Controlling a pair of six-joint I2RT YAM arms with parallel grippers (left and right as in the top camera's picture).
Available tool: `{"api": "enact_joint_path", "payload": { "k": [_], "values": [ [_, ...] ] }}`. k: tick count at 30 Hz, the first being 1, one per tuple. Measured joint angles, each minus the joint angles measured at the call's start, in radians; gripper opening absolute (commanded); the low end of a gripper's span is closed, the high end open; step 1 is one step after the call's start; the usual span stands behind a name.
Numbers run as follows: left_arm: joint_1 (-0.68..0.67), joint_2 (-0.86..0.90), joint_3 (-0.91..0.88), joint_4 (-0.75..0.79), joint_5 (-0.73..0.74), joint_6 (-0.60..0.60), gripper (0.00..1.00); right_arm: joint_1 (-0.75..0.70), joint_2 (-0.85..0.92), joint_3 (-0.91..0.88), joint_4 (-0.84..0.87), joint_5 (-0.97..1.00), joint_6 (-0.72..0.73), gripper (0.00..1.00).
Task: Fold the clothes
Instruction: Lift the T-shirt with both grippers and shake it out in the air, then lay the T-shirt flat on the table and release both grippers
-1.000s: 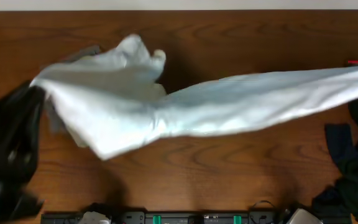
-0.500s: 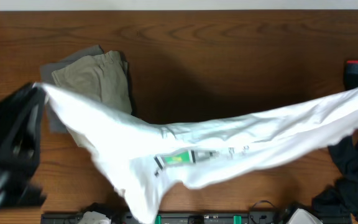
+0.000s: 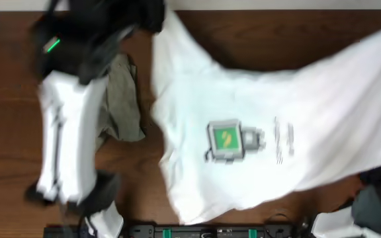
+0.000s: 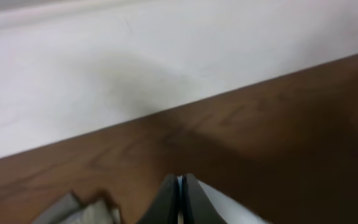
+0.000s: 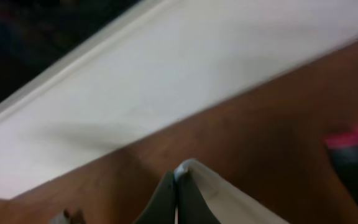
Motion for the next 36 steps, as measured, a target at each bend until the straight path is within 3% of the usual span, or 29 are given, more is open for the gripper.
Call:
{"api": "enact_joint_path", "payload": {
  "k": [4, 7, 10, 12, 15, 19, 24, 27, 32, 36],
  "values": [
    [0.029, 0.122, -0.003, 0.141, -0.010, 0.031, 0.06, 0.028, 0.163, -0.005, 0.330, -0.092, 0.031, 0.01],
    [0.055, 0.161, -0.006, 0.283, -0.006, 0.057, 0.06, 0.027, 0.276, -0.014, 0.693, -0.216, 0.129, 0.01],
    [0.063, 0.149, 0.019, 0.363, -0.006, 0.068, 0.06, 0.011, 0.314, -0.023, 0.952, -0.312, 0.252, 0.01],
    [0.063, 0.132, 0.060, 0.383, -0.005, 0.075, 0.06, -0.009, 0.309, -0.018, 1.047, -0.367, 0.324, 0.01],
    [0.061, 0.063, 0.110, 0.362, 0.010, 0.088, 0.06, -0.049, 0.277, 0.000, 1.050, -0.435, 0.392, 0.01],
    [0.061, -0.038, 0.156, 0.217, 0.034, 0.122, 0.06, -0.082, 0.233, 0.027, 0.869, -0.515, 0.394, 0.01],
    [0.060, -0.064, 0.149, -0.020, 0.051, 0.159, 0.06, -0.075, 0.216, 0.036, 0.296, -0.514, 0.172, 0.01],
    [0.060, -0.021, 0.092, -0.179, 0.052, 0.165, 0.06, -0.063, 0.227, 0.017, 0.009, -0.414, -0.006, 0.01],
    [0.055, 0.071, -0.011, -0.389, 0.051, 0.147, 0.06, -0.024, 0.232, -0.034, -0.254, -0.206, -0.225, 0.01],
    [0.047, 0.099, -0.082, -0.481, 0.052, 0.120, 0.06, 0.002, 0.233, -0.076, -0.397, -0.021, -0.307, 0.01]
  ]
}}
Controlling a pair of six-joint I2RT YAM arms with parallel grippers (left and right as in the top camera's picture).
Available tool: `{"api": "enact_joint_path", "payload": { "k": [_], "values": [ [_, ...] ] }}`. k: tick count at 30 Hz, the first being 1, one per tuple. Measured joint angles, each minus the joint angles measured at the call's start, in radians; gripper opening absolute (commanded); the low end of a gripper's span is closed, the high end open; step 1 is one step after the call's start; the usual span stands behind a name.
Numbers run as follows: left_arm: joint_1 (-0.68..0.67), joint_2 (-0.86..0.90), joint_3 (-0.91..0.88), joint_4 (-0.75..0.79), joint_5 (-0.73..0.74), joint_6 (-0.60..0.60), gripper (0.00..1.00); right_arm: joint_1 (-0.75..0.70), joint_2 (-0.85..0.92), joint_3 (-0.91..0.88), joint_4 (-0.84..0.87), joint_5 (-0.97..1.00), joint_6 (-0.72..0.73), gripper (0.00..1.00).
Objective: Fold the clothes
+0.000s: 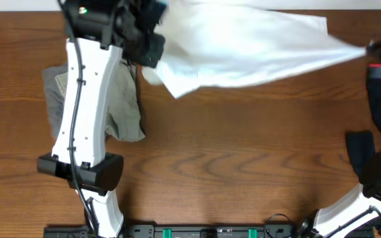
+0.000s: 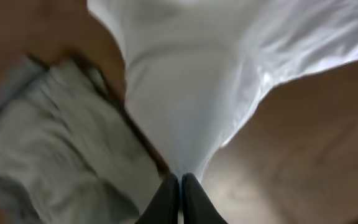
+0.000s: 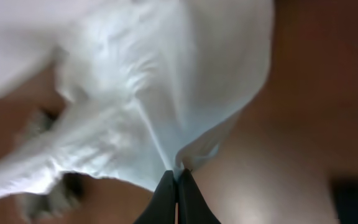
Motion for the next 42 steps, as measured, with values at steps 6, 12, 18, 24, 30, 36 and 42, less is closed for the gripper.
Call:
{"api": "enact_joint_path", "payload": {
  "k": [6, 12, 18, 24, 30, 36, 42],
  "values": [
    [-0.002, -0.012, -0.003, -0.002, 0.003, -0.061, 0.13, 0.017, 0.002, -0.013, -0.136, 0.208, -0.042, 0.15],
    [-0.002, -0.014, -0.004, -0.002, 0.031, -0.103, 0.45, 0.026, 0.002, -0.014, -0.151, 0.308, -0.067, 0.46],
    [-0.003, -0.020, -0.004, -0.002, 0.037, -0.116, 0.52, 0.026, 0.002, -0.014, -0.140, 0.335, -0.070, 0.51],
    [-0.003, -0.055, -0.004, -0.002, 0.005, -0.119, 0.62, 0.027, 0.002, -0.019, -0.068, 0.330, -0.049, 0.62],
    [0.008, -0.060, -0.015, -0.002, -0.053, -0.132, 0.62, 0.051, 0.002, -0.119, 0.095, 0.293, -0.024, 0.72],
    [0.087, -0.060, -0.061, -0.002, -0.095, -0.191, 0.63, 0.063, 0.002, -0.344, 0.289, 0.277, 0.028, 0.68],
    [0.153, -0.060, -0.125, -0.002, -0.090, -0.220, 0.63, 0.046, 0.003, -0.594, 0.520, 0.275, 0.101, 0.40]
  ]
}}
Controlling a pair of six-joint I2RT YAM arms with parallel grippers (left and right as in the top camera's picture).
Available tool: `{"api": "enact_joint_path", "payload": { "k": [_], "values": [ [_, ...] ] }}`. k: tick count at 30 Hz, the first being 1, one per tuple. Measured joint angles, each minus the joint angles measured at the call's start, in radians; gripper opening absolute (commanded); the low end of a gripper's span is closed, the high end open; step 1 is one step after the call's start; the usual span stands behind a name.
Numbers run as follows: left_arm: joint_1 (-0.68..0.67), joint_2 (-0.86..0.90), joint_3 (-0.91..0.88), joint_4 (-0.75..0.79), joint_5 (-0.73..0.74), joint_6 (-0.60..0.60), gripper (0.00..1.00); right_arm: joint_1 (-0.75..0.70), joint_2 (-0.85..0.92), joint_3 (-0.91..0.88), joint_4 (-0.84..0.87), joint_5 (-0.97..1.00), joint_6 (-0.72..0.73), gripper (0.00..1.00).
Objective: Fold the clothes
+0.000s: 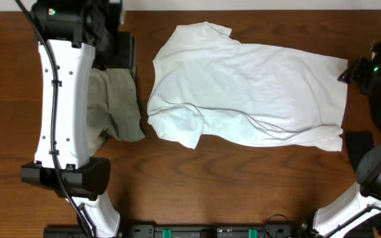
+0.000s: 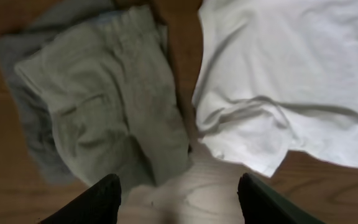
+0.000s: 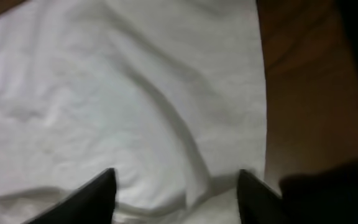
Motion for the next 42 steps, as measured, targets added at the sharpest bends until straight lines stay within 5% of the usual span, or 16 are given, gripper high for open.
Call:
{"api": "enact_joint_path", "payload": {
  "k": [4, 6, 16, 30, 32, 37, 42],
  "values": [
    [0.004, 0.000, -0.101, 0.000, 0.023, -0.003, 0.62, -0.013, 0.001, -0.159, 0.212, 0.001, 0.049, 0.09],
    [0.002, 0.000, -0.150, 0.001, 0.030, -0.003, 0.62, -0.012, 0.001, -0.235, 0.330, -0.002, 0.089, 0.01],
    [-0.012, 0.000, -0.242, 0.024, 0.085, -0.003, 0.63, -0.012, 0.019, -0.506, 0.745, 0.008, 0.268, 0.01],
    [-0.012, 0.000, -0.242, 0.050, 0.167, -0.026, 0.63, -0.011, 0.196, -0.323, 0.858, 0.195, 0.341, 0.01],
    [-0.012, 0.000, -0.242, 0.072, 0.177, -0.029, 0.64, -0.011, 0.224, -0.273, 0.840, 0.193, 0.332, 0.08],
    [-0.012, 0.000, -0.242, 0.085, 0.184, -0.044, 0.64, -0.013, 0.240, -0.200, 0.757, 0.098, 0.240, 0.43],
    [-0.012, 0.000, -0.242, 0.055, 0.185, -0.051, 0.64, -0.043, 0.183, -0.172, 0.672, -0.101, 0.172, 0.56]
  ]
}}
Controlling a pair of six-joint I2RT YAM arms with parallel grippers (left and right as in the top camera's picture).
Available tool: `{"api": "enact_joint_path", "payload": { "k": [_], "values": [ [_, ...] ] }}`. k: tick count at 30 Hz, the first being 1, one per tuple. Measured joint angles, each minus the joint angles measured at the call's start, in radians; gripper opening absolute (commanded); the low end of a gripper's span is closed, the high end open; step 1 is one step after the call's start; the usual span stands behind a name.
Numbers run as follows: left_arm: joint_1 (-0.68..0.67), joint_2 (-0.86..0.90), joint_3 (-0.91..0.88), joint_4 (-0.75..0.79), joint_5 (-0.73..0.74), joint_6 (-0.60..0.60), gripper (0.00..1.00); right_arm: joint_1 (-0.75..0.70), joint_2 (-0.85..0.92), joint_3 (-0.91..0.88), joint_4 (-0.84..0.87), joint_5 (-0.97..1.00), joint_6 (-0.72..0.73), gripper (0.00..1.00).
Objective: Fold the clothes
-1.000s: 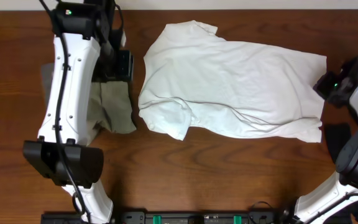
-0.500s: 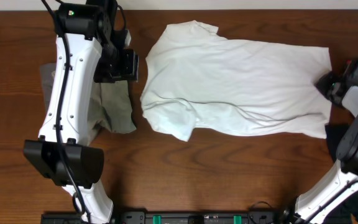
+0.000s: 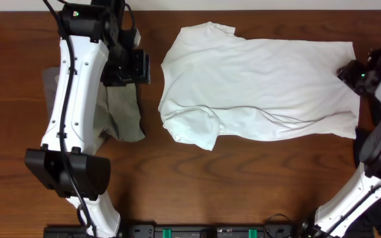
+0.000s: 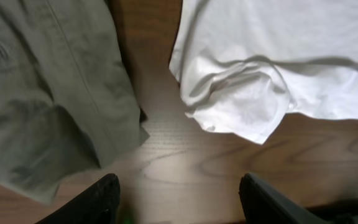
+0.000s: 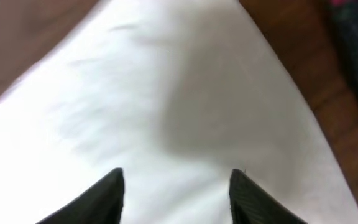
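Observation:
A white T-shirt (image 3: 263, 86) lies spread flat on the wooden table (image 3: 243, 192), plain side up, neck towards the left. One sleeve (image 4: 241, 102) is bunched at its near left corner. My left gripper (image 3: 136, 68) hangs open over the gap between the shirt and an olive-grey garment (image 3: 123, 116). In the left wrist view that gripper (image 4: 179, 205) has bare wood between its fingers. My right gripper (image 3: 352, 73) is at the shirt's right hem. In the right wrist view it (image 5: 178, 199) is open just above the white cloth (image 5: 166, 112).
The olive-grey garment (image 4: 42, 93) lies crumpled under the left arm. Dark clothing (image 3: 369, 149) sits at the table's right edge, and a dark item with pink (image 5: 356, 25) shows past the shirt's corner. The table's far edge runs just behind the shirt.
The shirt now lies further right with its hem straighter. My left gripper has moved towards the gap beside the bunched sleeve. My right gripper has come in close over the hem corner. Both are still open.
Both grippers were shut on the shirt, holding it up with its printed side to the overhead camera. Then it hung stretched between them at the table's far side. Then it lay flat, print down, with both grippers open, and now it lies straighter.

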Motion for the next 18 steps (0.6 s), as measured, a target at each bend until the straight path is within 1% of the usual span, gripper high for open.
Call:
{"api": "enact_joint_path", "payload": {
  "k": [3, 5, 9, 11, 14, 15, 18],
  "values": [
    [0.000, 0.000, 0.000, -0.010, 0.000, 0.000, 0.64, -0.038, -0.108, 0.000, -0.045, -0.094, -0.018, 0.57],
    [-0.002, 0.000, 0.000, -0.011, 0.000, 0.008, 0.64, -0.068, -0.229, 0.001, -0.100, -0.142, -0.024, 0.61],
    [-0.025, 0.000, -0.042, 0.006, 0.000, 0.023, 0.64, -0.090, -0.434, 0.021, -0.183, -0.180, -0.031, 0.66],
    [-0.054, -0.002, -0.114, 0.056, 0.000, 0.013, 0.64, -0.087, -0.515, 0.032, -0.222, -0.192, -0.034, 0.67],
    [-0.103, -0.002, -0.262, 0.179, 0.003, -0.027, 0.64, -0.082, -0.587, 0.039, -0.309, -0.188, -0.032, 0.67],
    [-0.119, -0.002, -0.320, 0.223, 0.005, -0.046, 0.68, -0.082, -0.599, 0.040, -0.341, -0.184, -0.030, 0.67],
    [-0.151, -0.001, -0.469, 0.316, 0.014, -0.093, 0.72, -0.082, -0.599, 0.038, -0.421, -0.174, -0.027, 0.65]
  ]
}}
